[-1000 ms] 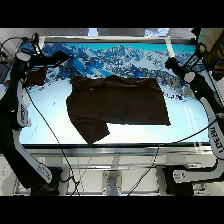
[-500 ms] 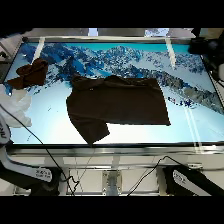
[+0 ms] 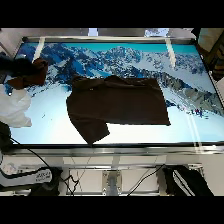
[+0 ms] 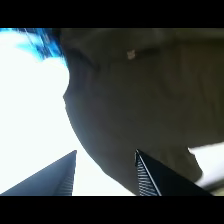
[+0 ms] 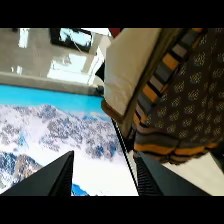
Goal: Fold the shirts.
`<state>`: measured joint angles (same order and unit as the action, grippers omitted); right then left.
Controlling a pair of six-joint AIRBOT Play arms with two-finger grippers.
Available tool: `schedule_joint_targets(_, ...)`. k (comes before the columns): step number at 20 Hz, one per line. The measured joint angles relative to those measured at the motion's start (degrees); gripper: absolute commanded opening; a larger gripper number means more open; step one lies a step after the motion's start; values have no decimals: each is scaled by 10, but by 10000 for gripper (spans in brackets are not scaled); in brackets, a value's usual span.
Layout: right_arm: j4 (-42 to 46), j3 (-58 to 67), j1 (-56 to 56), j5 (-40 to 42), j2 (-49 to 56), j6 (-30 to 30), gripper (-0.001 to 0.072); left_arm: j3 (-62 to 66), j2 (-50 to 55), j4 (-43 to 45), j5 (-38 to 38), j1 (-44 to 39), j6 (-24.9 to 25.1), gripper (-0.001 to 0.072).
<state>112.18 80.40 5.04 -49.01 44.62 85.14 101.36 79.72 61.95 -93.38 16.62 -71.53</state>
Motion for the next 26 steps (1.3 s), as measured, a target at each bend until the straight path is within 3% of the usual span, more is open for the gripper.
schedule_joint_targets(4, 9, 0, 0, -49, -7, -10, 438, -155, -4, 6, -16, 0, -30, 441)
schedule_joint_targets(7, 9, 0, 0, -66, -9, -11, 438, -274, -5, -14, 7, -2, -28, 598)
schedule_joint_targets(15, -6, 0, 0, -89, -9, -6, 438, -516, -5, -82, 134, -23, 48, 596)
schedule_joint_targets(20, -27, 0, 0, -91, -9, 3, 438, -585, -5, -102, 237, -24, 99, 592)
schedule_joint_targets(26, -55, 0, 0, -92, -9, 5, 438, -613, -1, -153, 335, -24, 153, 527)
